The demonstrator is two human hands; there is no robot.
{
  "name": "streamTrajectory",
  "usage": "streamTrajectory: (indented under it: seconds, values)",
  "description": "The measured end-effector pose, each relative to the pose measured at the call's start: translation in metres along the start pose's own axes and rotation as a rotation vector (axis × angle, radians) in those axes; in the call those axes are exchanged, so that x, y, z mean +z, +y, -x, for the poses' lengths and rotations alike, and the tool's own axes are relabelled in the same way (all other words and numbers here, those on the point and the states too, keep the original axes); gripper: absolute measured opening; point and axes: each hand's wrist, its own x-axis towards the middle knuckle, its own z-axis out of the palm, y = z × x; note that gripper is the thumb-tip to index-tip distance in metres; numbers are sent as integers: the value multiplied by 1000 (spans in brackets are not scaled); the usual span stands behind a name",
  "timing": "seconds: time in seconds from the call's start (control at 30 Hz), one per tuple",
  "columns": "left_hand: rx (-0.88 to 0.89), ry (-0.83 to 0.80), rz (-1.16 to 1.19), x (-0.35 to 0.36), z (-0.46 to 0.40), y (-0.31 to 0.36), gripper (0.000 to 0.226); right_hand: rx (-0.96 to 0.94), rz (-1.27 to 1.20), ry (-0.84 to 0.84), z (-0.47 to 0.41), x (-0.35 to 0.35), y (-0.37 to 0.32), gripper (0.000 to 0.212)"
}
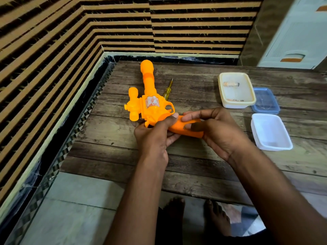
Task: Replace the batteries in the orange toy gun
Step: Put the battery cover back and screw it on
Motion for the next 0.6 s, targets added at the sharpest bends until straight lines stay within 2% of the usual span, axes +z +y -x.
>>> streamTrajectory:
  seconds: [0.13,0.2,0.43,0.6]
  values:
    - [-14,34,13,-1,2,3,40,-128,131,85,-5,-2,0,9]
    - [-21,47,24,-1,3,5,39,-213,236,122,-10,-3,-3,9]
    - [-14,108,47,-2,2,10,32,-395,688,89,-56,5,-10,24]
    - [-15,134,61,-7,-2,12,35,-462,1011,-73,-108,24,-12,44]
